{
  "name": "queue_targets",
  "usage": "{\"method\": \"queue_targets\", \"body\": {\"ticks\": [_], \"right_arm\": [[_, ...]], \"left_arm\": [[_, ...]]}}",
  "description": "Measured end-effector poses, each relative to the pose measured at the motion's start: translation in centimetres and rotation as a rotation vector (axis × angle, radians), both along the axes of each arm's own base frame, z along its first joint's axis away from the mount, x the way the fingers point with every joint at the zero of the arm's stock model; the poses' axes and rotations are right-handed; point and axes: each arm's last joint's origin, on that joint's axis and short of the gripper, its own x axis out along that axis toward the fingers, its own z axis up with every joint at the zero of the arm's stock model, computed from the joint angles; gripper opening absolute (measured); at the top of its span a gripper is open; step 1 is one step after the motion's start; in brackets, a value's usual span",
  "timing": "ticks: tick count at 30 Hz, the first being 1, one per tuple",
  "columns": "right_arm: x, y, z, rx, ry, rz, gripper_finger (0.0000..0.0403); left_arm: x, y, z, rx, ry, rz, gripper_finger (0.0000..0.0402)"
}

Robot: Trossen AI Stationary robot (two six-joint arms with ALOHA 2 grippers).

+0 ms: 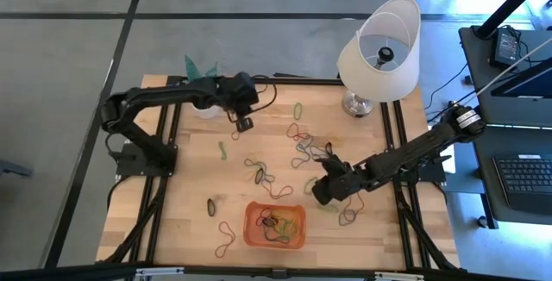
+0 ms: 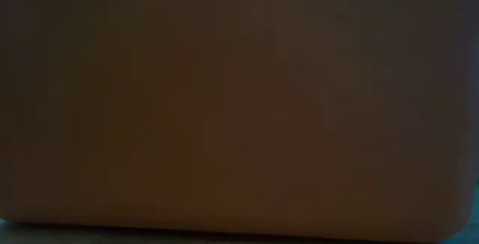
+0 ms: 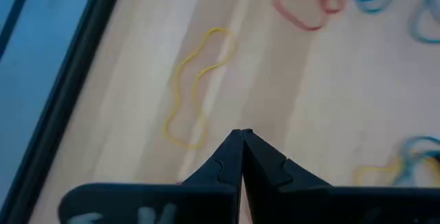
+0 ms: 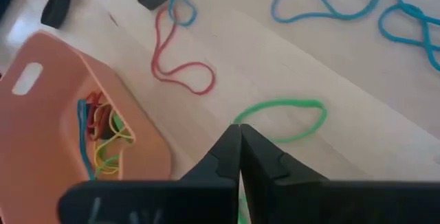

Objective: Pick and place rubber bands into bin
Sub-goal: Put the red rubber band into the bin

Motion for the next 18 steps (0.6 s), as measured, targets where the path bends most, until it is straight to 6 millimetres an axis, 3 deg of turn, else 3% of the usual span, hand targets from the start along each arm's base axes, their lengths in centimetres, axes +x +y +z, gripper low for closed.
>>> {"method": "queue_targets", "body": {"ticks": [8, 14, 18], "right_arm": [[-0.3, -0.1, -0.3, -0.016, 0.030, 0.000, 0.0006], [-0.4, -0.3, -0.4, -0.036, 0.053, -0.001, 0.0009], [-0.6, -0.3, -0.5, -0.047, 0.073, -0.002, 0.0009]], "left_arm": [[-1.3, 2.4, -1.9, -0.101, 0.086, 0.173, 0.0048], [-1.3, 2.6, -4.5, -0.195, 0.148, 0.274, 0.0106], [-0.7, 2.5, -6.1, -0.222, 0.197, 0.290, 0.0122]]}}
